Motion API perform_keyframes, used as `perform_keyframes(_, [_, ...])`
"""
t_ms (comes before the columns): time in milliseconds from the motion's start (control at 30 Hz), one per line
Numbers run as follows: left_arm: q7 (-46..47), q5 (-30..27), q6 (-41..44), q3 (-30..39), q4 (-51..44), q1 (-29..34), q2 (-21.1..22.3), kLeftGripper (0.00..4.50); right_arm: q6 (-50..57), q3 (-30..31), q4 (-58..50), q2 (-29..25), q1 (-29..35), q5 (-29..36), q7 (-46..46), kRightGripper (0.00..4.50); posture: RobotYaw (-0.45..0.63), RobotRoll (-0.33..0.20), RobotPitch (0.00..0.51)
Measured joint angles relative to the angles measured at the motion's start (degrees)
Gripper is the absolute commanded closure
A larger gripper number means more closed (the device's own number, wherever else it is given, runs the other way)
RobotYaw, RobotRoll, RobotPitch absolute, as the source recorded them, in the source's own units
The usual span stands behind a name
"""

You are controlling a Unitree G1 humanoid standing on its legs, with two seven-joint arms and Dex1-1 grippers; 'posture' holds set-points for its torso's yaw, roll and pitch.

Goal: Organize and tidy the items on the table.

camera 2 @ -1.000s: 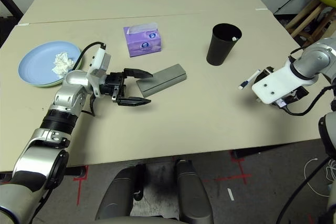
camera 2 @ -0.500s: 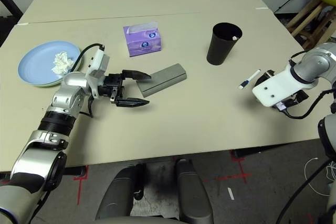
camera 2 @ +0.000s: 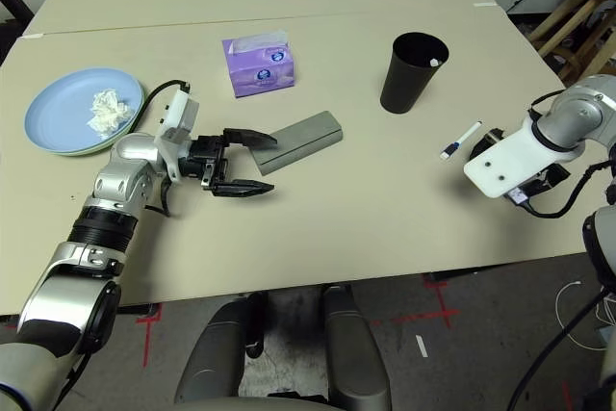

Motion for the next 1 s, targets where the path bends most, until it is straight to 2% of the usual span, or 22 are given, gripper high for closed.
perform_keyframes(267, [0.8, -0.3, 0.5, 0.0, -1.7, 1.4, 0.4, 0.07, -1.6, 1.3, 0.2, 1.2, -2.2, -1.8, -1.9, 0.0, 0.06, 0.0, 0.28])
perform_keyframes(1000, [0.6, -0.5, -0.6, 0.0, -1.1, 0.3, 0.5, 0.07, -2.5, 1.0, 0.4, 1.7, -2.1, 2.6, 4.2, 0.0, 0.05, 0.0, 0.271])
